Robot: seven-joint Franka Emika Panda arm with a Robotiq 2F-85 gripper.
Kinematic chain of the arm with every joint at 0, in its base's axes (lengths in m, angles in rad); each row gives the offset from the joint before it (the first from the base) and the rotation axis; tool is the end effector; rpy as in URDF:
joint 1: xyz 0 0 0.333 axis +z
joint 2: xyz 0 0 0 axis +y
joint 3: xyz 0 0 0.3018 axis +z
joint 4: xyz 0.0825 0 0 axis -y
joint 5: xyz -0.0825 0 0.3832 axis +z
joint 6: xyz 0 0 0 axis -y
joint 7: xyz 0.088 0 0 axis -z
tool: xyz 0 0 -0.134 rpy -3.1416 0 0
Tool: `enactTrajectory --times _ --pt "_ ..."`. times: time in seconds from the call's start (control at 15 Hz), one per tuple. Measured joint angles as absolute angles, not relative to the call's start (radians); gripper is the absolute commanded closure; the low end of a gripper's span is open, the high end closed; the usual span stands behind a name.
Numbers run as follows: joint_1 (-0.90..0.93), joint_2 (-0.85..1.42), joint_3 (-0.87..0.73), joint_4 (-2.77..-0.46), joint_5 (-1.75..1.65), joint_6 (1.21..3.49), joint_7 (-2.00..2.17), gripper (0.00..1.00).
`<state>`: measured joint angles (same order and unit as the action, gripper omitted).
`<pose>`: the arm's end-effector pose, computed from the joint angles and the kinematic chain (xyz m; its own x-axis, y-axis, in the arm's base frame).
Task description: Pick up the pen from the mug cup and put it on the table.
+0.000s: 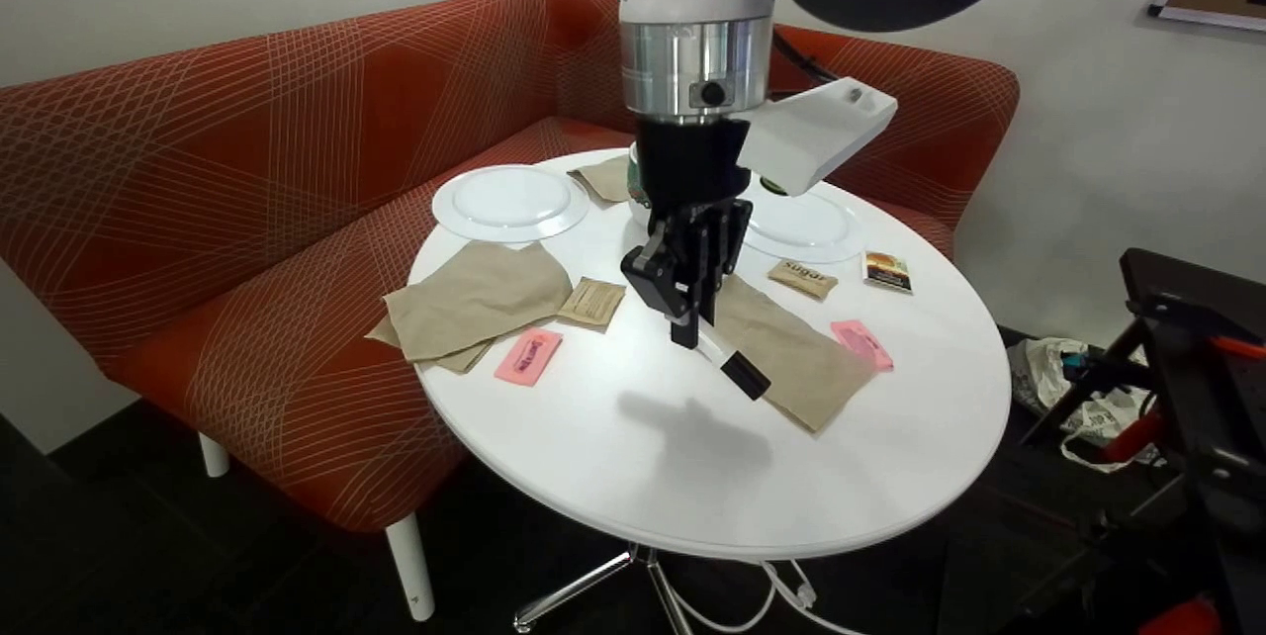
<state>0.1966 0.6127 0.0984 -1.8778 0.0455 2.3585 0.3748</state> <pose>0.5823 0.1788 0.1350 0.9804 -0.1241 -0.1531 -0.1302 -0.9910 -0.0301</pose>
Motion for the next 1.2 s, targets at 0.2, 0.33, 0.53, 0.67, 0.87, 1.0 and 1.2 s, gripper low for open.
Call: enactTrajectory --times 0.2,0.33,0.53,0.67,0.87,1.0,1.2 --pt "0.197 0.659 0.098 -1.823 0.046 2.333 0.375 0.49" --pt "0.203 0.676 0.092 -1.799 0.046 2.333 0.377 0.34" --pt "0.221 0.680 0.078 -1.779 0.045 2.334 0.380 0.10" --pt "0.228 0.678 0.073 -1.770 0.045 2.340 0.382 0.00" --pt "0.241 0.661 0.060 -1.770 0.044 2.356 0.384 0.00" --pt "0.244 0.646 0.051 -1.770 0.044 2.359 0.391 0.00" --pt "0.244 0.624 0.041 -1.770 0.043 2.359 0.397 0.00"
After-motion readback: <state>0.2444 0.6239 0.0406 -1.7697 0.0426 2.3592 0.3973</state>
